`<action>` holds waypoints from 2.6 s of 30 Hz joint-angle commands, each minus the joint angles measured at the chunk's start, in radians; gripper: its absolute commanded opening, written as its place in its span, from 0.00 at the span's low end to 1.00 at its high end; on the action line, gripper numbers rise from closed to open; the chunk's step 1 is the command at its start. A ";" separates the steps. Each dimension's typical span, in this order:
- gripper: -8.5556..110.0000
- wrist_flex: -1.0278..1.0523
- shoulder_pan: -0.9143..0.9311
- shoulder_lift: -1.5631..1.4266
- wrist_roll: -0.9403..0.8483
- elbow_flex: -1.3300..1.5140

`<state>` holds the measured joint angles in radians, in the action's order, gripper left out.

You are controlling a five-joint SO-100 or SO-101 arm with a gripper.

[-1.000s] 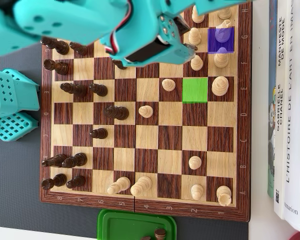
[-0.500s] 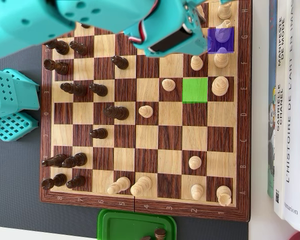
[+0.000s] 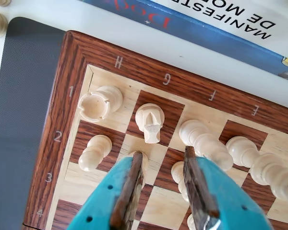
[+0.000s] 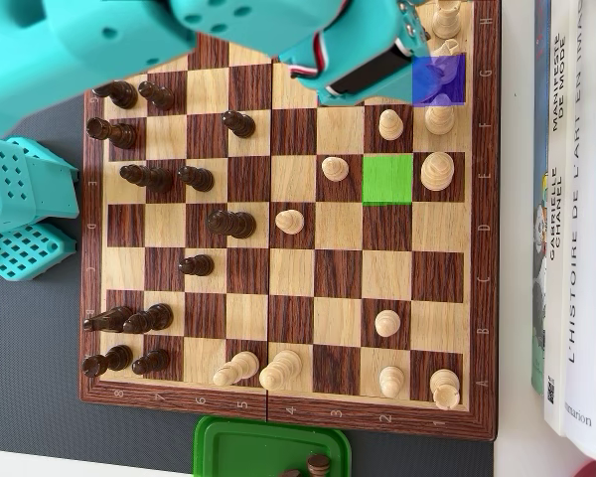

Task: Play chess

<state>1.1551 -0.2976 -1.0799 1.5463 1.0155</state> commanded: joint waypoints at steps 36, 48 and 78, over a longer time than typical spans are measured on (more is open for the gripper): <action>0.19 -0.012 -0.006 0.124 -0.006 -0.161; 0.19 -0.009 -0.008 0.166 -0.006 -0.204; 0.11 -0.012 -0.008 0.169 -0.006 -0.206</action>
<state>1.1551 -0.2976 -0.8974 1.5447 0.8606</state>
